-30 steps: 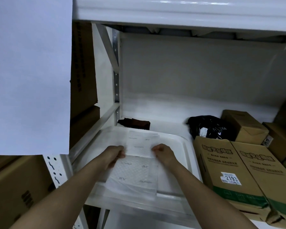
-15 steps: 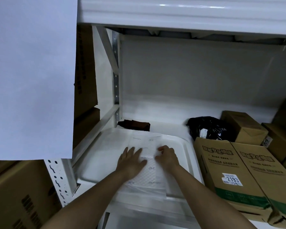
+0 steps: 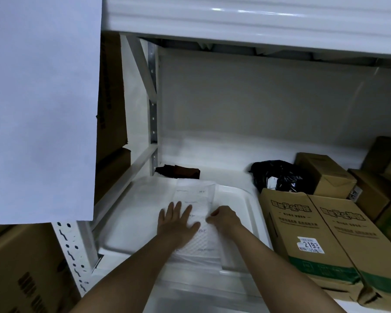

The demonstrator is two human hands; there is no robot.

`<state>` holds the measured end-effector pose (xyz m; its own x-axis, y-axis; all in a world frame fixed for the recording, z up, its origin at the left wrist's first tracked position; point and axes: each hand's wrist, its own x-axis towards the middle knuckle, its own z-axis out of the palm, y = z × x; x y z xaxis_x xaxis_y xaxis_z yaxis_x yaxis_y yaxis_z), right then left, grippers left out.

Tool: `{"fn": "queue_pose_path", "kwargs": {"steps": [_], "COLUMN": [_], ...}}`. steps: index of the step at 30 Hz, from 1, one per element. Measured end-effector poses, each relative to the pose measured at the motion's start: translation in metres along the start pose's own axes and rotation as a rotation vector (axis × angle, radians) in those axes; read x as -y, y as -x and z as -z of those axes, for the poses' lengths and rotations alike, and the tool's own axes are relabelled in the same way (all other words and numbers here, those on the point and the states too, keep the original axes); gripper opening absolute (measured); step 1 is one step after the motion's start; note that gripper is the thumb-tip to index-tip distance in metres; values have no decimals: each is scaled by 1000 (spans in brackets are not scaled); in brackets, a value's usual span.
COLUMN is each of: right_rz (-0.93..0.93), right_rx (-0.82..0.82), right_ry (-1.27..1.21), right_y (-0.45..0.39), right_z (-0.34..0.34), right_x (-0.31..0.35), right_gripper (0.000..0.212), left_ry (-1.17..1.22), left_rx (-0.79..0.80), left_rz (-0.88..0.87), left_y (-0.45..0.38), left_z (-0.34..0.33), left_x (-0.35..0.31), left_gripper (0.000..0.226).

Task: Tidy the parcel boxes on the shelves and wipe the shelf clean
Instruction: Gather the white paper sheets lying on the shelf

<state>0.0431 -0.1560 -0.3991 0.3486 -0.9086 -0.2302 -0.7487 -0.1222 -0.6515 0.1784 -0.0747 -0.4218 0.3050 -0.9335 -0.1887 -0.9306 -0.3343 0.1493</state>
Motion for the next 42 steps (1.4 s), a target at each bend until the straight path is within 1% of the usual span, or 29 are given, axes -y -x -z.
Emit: {"fn": "queue_pose_path", "kwargs": {"steps": [1, 2, 4, 6, 7, 10, 13, 15, 17, 19, 21, 24, 26, 27, 31, 33, 35, 37, 39, 42], "right_rz": [6, 19, 64, 86, 91, 155, 184, 174, 192, 236, 303, 356, 372, 378, 387, 390, 431, 496, 529, 557], "right_rx": [2, -5, -48, -73, -75, -86, -36, 17, 48, 64, 80, 93, 122, 144, 182, 192, 179, 137, 120, 71], "right_ry": [7, 3, -82, -268, -373, -586, -820, -961, -956, -817, -647, -468, -402, -369, -239, -171, -14, 210, 381, 524], "right_y": [1, 2, 4, 5, 6, 9, 19, 22, 22, 20, 15, 11, 13, 13, 13, 11, 8, 2, -5, -12], "right_z": [0, 1, 2, 3, 3, 0, -6, -10, -16, -24, -37, -57, -67, -71, -81, -83, -86, -88, -90, -93], "right_x": [1, 3, 8, 17, 23, 38, 54, 64, 72, 78, 81, 86, 90, 93, 100, 98, 96, 93, 91, 88], "right_gripper": [17, 18, 25, 23, 19, 15, 11, 14, 15, 16, 28, 52, 65, 68, 64, 62, 60, 59, 56, 51], "left_ry": [25, 66, 176, 331, 448, 852, 1098, 1194, 1221, 1216, 1166, 1012, 842, 742, 295, 171, 2, -221, -365, -447], "left_rx": [16, 27, -10, -86, -94, -46, -72, -67, -43, -18, -21, -48, -72, -98, -269, -333, -339, -351, -340, -278], "left_rz": [14, 29, 52, 45, 44, 53, 69, 58, 85, 144, 181, 184, 158, 147, 191, 228, 247, 218, 182, 165], "left_y": [-2, -4, -6, -6, -4, 2, 9, 21, 27, 32, 34, 42, 43, 43, 42, 41, 40, 40, 41, 42], "left_z": [1, 3, 12, 24, 31, 53, 73, 88, 97, 103, 107, 116, 121, 121, 113, 106, 98, 87, 77, 66], "left_x": [-2, -5, -12, -16, -17, -15, -7, -1, 7, 18, 28, 41, 50, 55, 66, 66, 65, 62, 61, 63], "left_gripper": [70, 70, 65, 50, 45, 48, 35, 30, 30, 48, 58, 49, 42, 40, 34, 41, 54, 62, 57, 40]}}
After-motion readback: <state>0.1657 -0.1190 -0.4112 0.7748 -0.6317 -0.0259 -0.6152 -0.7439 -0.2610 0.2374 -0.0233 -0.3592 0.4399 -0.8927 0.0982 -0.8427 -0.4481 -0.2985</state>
